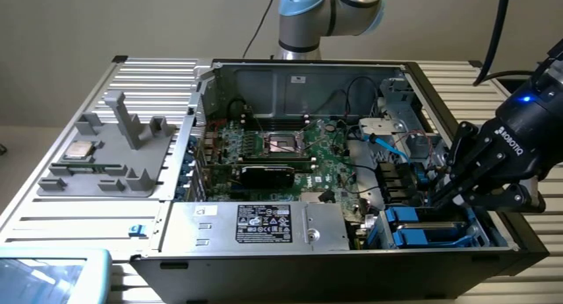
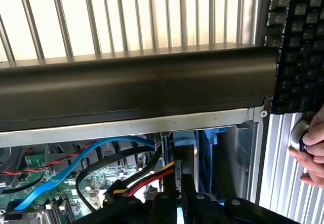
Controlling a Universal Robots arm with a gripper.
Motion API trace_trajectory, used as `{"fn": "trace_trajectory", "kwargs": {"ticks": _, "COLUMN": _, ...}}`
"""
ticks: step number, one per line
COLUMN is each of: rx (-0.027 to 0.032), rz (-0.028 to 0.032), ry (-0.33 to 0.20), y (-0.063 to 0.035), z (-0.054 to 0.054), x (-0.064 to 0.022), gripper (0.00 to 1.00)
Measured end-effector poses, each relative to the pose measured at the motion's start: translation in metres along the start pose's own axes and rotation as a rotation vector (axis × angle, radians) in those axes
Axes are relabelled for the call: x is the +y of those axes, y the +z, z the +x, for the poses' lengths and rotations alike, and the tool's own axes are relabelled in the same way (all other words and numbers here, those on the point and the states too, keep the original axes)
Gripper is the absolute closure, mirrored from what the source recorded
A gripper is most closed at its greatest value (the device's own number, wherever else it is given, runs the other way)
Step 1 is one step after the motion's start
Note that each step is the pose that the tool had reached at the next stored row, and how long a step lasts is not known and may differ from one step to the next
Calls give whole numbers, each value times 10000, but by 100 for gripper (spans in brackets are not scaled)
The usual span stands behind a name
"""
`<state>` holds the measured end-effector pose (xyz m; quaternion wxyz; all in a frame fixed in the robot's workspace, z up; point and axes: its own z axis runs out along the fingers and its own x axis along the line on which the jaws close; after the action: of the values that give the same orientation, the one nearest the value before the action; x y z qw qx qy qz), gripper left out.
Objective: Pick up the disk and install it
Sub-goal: 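Insert the second disk wire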
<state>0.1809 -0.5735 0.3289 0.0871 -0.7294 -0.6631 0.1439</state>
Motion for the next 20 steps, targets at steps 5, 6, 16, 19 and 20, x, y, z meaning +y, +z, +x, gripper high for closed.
{"fn": "trace_trajectory", "kwargs": {"ticks": 5, "rx": -37, "rz": -11, "ry": -105, "y": -1, "z": 13, "x": -2, "gripper": 84}}
{"fn": "trace_trajectory", "kwargs": {"ticks": 6, "rx": -39, "rz": -12, "ry": -116, "y": -1, "z": 18, "x": -2, "gripper": 84}}
{"fn": "trace_trajectory", "kwargs": {"ticks": 16, "rx": -60, "rz": -18, "ry": -173, "y": 9, "z": 23, "x": -9, "gripper": 84}}
{"fn": "trace_trajectory", "kwargs": {"ticks": 19, "rx": -61, "rz": -18, "ry": -176, "y": 14, "z": 23, "x": -10, "gripper": 84}}
{"fn": "trace_trajectory", "kwargs": {"ticks": 20, "rx": -62, "rz": -18, "ry": -179, "y": 16, "z": 23, "x": -9, "gripper": 84}}
